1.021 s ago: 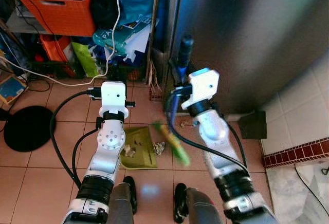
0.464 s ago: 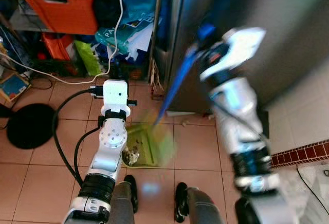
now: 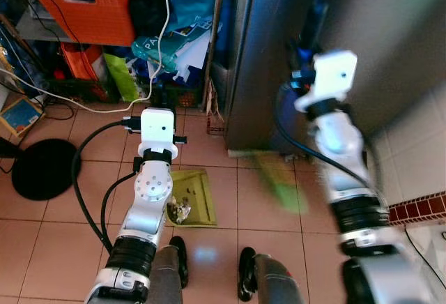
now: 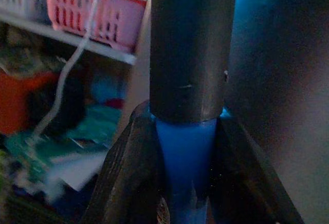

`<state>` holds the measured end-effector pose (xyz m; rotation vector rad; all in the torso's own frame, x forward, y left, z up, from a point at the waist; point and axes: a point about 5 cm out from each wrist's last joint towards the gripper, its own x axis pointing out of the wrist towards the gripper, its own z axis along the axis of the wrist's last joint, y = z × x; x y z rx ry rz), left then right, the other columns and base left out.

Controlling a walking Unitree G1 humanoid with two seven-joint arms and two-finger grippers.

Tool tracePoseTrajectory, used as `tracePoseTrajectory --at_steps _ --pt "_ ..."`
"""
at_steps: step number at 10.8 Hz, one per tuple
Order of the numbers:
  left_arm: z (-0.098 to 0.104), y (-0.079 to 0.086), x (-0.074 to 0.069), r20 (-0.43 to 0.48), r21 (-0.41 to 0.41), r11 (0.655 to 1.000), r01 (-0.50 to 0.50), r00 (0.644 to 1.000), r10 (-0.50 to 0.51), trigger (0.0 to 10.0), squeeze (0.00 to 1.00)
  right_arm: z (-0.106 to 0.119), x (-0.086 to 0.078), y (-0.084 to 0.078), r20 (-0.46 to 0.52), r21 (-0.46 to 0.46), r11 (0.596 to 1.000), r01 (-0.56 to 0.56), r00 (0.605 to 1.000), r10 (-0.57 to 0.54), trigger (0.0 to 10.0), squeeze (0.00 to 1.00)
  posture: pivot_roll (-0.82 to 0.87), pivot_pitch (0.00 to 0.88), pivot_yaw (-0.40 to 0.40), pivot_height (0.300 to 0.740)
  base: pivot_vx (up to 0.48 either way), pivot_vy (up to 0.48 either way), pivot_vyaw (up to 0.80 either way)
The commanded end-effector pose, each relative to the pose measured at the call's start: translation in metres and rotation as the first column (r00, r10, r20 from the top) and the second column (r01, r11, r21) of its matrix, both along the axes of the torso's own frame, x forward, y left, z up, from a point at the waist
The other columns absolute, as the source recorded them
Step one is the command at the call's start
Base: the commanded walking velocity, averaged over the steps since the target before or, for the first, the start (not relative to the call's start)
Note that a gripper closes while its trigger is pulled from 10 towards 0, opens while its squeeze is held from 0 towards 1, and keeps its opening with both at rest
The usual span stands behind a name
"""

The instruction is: Sweep floor

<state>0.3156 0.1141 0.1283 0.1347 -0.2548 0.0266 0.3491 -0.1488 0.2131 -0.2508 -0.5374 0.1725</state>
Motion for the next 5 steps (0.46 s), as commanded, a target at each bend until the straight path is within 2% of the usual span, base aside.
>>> tracePoseTrajectory --at_steps 1,3,5 --pt "-0.025 -0.004 -0.007 -0.117 0.016 1.000 0.023 0.993 -0.020 10.0 0.00 0.016 -0.001 -0.001 0.095 0.005 1.000 -0.006 0.995 0.005 10.0 0.00 0.00 0.276 -0.040 0.740 0.000 0.000 0.00" --pt "-0.025 -0.004 -0.008 -0.118 0.016 1.000 0.023 0.993 -0.021 10.0 0.00 0.017 0.001 -0.007 0.120 -0.010 1.000 0.029 0.992 -0.028 10.0 0.00 0.00 0.277 -0.040 0.740 0.000 0.000 0.00" --pt "-0.024 -0.004 -0.008 -0.116 0.015 1.000 0.025 0.993 -0.023 10.0 0.00 0.003 -0.001 -0.002 0.096 -0.019 1.000 0.015 0.995 -0.013 10.0 0.00 0.00 0.277 -0.041 0.740 0.000 0.000 0.00"
